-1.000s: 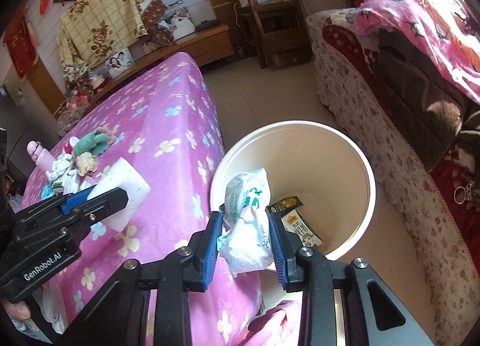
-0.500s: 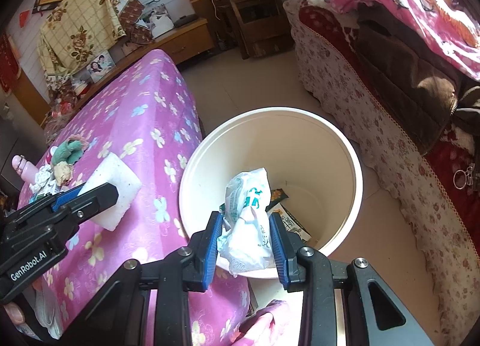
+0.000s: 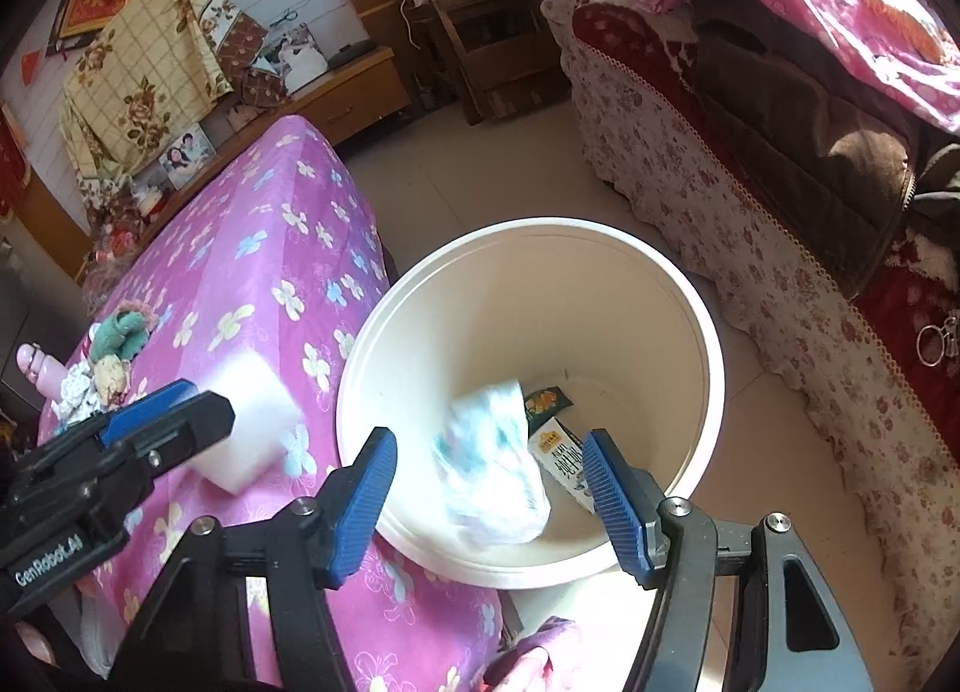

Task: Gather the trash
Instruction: 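Open both grippers to drop the foam block and tissues into the bucket, then move both open grippers back over the table trash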

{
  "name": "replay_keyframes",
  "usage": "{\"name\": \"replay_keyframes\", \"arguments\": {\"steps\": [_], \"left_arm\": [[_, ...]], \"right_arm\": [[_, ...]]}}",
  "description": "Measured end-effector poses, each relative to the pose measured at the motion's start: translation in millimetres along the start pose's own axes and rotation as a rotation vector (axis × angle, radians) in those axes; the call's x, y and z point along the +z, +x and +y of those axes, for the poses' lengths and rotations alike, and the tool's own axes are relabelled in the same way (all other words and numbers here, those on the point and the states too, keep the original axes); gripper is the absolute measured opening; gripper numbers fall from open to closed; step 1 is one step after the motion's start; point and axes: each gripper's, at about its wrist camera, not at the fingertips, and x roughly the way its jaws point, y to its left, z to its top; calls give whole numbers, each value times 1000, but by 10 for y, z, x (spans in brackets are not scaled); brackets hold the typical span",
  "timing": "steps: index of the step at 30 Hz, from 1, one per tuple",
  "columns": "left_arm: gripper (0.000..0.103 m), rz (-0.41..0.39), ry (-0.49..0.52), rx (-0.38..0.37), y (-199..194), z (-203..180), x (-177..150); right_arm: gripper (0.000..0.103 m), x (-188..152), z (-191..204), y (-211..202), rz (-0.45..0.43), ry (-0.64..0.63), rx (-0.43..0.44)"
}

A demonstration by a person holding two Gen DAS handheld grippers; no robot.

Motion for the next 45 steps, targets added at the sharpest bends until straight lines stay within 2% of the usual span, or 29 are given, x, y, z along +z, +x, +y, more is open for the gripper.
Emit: {"name": "replay_keyframes", "arguments": {"steps": [5,23,35,45], "left_arm": [[58,2,-9,1,-20,47,-25],[58,-73,-17,128,-441,326,-223],[58,-119,-59,219,-834,710,-479],[58,-154,-140,295,-1228,1225,-746]], "right_arm": [[68,-23,2,-4,7,-3,-5],[68,-127,402,-210,-6,-66,7],[68,-209,999,-346,-24,-152,59],[68,-361,1665,-346,-16,-236,117]]}}
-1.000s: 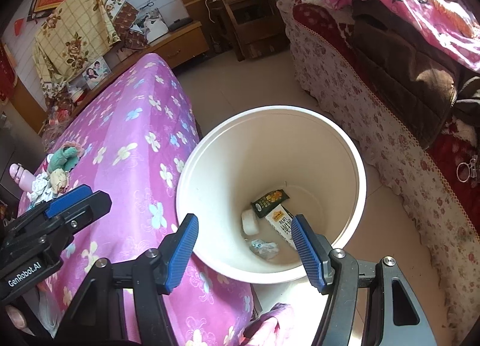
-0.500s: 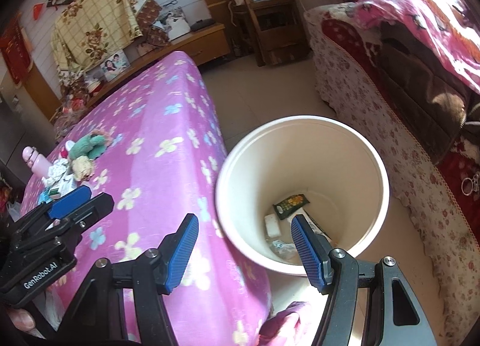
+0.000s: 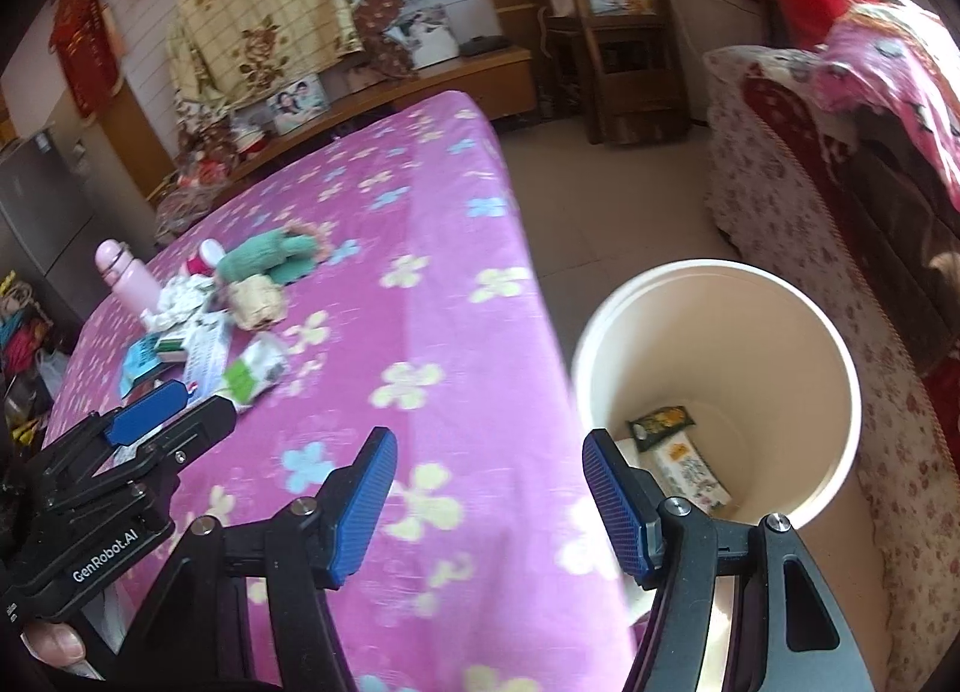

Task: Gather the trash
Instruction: 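Move both open grippers back over the table trash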

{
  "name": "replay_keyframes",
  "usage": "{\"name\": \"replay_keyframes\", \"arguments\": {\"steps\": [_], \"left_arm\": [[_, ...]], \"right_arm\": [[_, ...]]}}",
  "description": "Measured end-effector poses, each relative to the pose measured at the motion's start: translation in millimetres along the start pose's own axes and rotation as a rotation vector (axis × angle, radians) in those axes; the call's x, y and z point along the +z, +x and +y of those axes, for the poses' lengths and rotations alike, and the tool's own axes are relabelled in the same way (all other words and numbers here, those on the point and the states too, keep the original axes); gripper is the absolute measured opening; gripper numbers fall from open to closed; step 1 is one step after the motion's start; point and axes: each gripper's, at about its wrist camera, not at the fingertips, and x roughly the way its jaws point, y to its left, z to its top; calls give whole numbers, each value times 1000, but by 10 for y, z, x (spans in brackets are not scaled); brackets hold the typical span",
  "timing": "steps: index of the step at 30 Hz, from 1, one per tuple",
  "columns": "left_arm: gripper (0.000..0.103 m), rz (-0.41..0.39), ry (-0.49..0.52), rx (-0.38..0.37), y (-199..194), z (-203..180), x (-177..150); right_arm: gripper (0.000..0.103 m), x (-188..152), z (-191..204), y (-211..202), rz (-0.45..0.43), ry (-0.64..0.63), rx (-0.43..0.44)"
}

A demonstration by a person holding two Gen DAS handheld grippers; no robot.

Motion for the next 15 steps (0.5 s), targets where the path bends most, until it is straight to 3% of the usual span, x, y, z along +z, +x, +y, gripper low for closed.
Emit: {"name": "replay_keyframes", "arguments": {"steps": [15], "left_arm": [[65,20,-108,49,-311,1043,-328]], "right_arm": [[68,-103,980,228,68,-114,122]]}}
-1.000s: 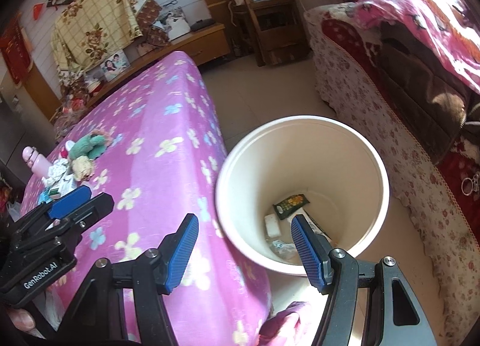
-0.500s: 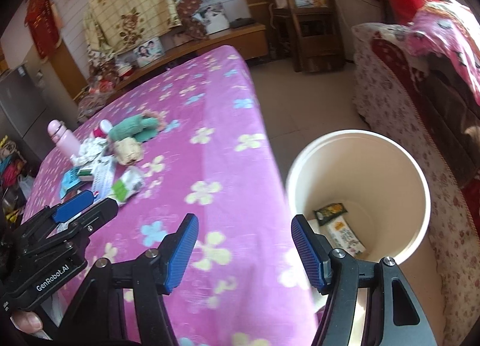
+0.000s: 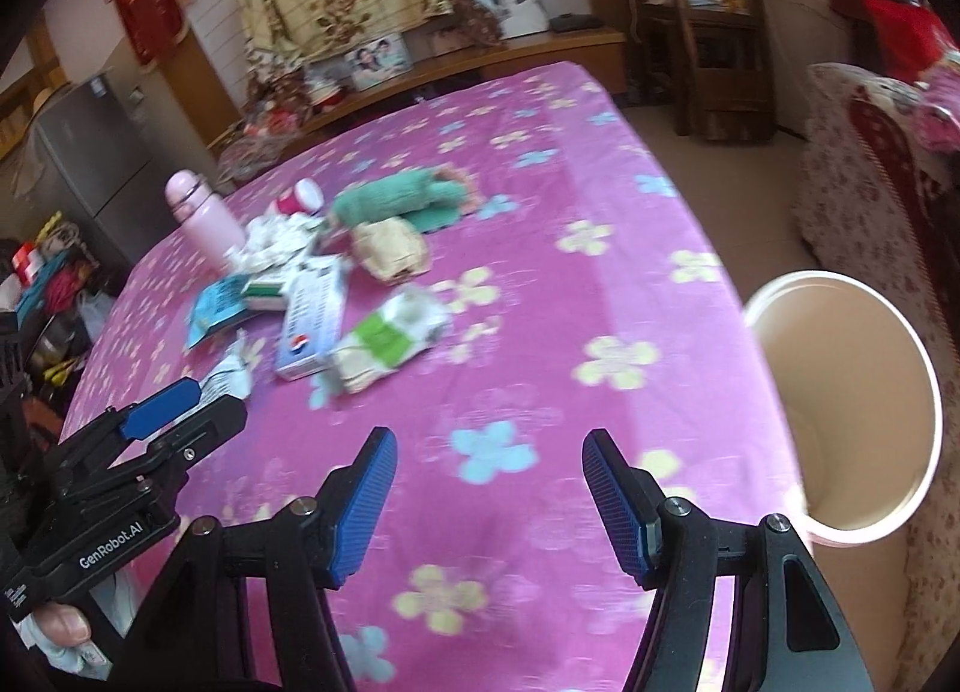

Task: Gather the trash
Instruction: 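Grasp the white printed wrapper with the left gripper while the right grasps the green-white tissue pack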

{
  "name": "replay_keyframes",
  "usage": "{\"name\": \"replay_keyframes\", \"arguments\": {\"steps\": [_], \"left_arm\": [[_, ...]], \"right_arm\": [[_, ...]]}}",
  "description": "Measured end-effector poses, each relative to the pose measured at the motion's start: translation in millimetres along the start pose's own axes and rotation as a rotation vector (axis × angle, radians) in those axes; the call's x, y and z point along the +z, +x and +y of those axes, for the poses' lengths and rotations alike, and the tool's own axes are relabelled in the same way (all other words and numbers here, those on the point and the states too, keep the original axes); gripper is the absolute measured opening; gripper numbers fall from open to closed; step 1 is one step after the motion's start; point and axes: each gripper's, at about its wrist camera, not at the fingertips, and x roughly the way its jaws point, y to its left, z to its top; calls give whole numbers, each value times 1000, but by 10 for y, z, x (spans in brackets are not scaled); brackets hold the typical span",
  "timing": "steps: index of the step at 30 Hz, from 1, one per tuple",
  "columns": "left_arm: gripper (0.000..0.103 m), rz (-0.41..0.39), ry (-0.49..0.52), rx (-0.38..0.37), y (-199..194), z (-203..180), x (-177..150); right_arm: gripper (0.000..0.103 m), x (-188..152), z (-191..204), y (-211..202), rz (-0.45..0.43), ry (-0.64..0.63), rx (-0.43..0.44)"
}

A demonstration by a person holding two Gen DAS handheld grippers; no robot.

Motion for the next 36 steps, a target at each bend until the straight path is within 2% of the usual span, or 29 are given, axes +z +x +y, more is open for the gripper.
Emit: {"name": "replay_keyframes", "arguments": {"steps": [6,14,20,27,31,36], "left_arm": [[65,33,-23,39,-14,542,-121],[65,67,-66,102,113,1081,-205],[65,104,-51,120,323,1177,-199],[68,110,-8,126,502,1104,-103],[69,123,-11,118,597,1088,-32],[75,131,-44,105,700,1085,46]], "right_arm": [[68,22,271,202,35,-35,34],[68,190,378,565,83,11,61],[68,354,414,929,117,60,51],[68,586,499,1187,92,57,-10],[68,632,585,1259,73,17,-63],[69,597,701,1304,45,-47,-126]]}}
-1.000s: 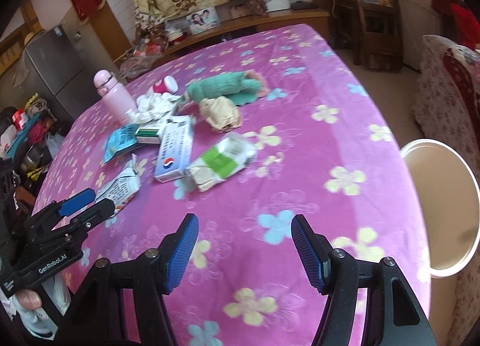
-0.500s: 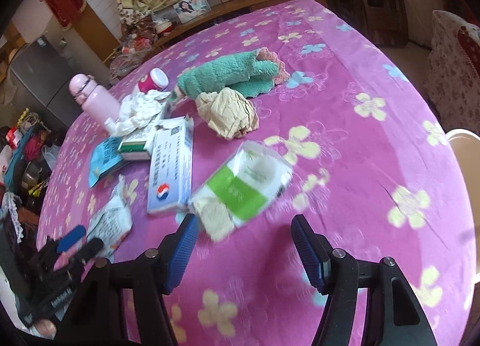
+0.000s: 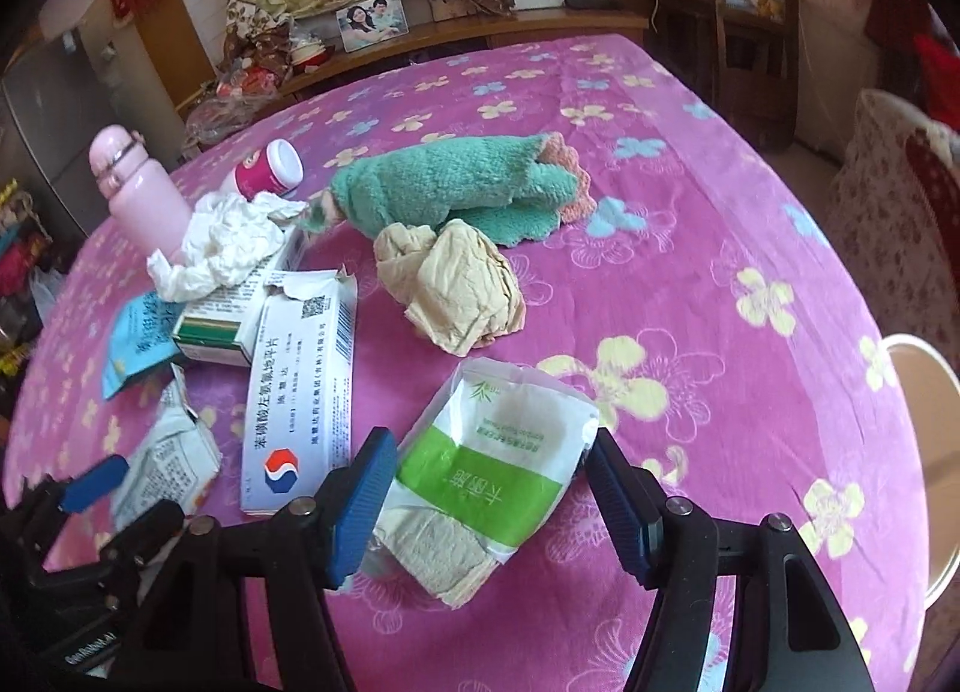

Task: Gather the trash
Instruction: 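Grasp the white printed wrapper with the left gripper while the right grasps the green-white tissue pack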

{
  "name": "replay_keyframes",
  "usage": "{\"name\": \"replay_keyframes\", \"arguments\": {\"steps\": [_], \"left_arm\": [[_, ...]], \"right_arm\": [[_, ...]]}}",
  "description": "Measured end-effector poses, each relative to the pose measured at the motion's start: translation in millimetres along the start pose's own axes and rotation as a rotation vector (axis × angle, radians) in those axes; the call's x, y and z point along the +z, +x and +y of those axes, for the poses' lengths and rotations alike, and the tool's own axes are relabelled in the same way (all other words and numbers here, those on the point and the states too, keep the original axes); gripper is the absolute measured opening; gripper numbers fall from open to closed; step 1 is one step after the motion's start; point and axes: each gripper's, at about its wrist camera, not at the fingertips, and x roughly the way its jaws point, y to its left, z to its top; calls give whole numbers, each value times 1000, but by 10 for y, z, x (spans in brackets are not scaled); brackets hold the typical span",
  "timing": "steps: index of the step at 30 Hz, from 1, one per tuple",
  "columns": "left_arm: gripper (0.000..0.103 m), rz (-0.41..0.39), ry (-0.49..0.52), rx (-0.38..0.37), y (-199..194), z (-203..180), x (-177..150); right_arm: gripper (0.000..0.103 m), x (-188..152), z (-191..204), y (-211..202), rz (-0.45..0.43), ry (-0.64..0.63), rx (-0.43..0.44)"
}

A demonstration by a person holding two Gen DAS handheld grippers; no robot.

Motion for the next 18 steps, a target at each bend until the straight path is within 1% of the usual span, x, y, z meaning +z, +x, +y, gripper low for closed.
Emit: {"name": "replay_keyframes", "arguments": {"steps": [2,4,5,6,7,8,9,12,14,18], "left_arm": [[75,8,5,12,32,-30,25],[75,8,8,11,17,-38,12],[68,4,8,7,3,-28,-4],[58,-3,13,1,-22,-22,-25],[53,-11,19,-3,-55,-15,-46],[43,-18,20,-7,-100,-7,-66],[40,-21,19,-12,-129,-2,-76],[35,-24,12,-58,-247,-20,-129],[32,-34,7,-61,-324,-52,-161],[31,-56,-5,-95,-515,-170,-202]], "right_arm": [[69,-10,28,8,-10,-27,-11],[68,-27,17,-2,-19,-45,-3],[57,-50,13,-31,-24,-52,3],[46,-61,-5,-53,-29,-56,17],[39,-70,-35,-88,-34,-55,29],[33,-91,-57,-129,-38,-55,31],[30,-102,-97,-169,-39,-53,46],[26,-153,-191,-277,-43,-45,83],[23,-208,-248,-370,-50,-42,108],[23,-340,-352,-624,-73,-39,154]]}}
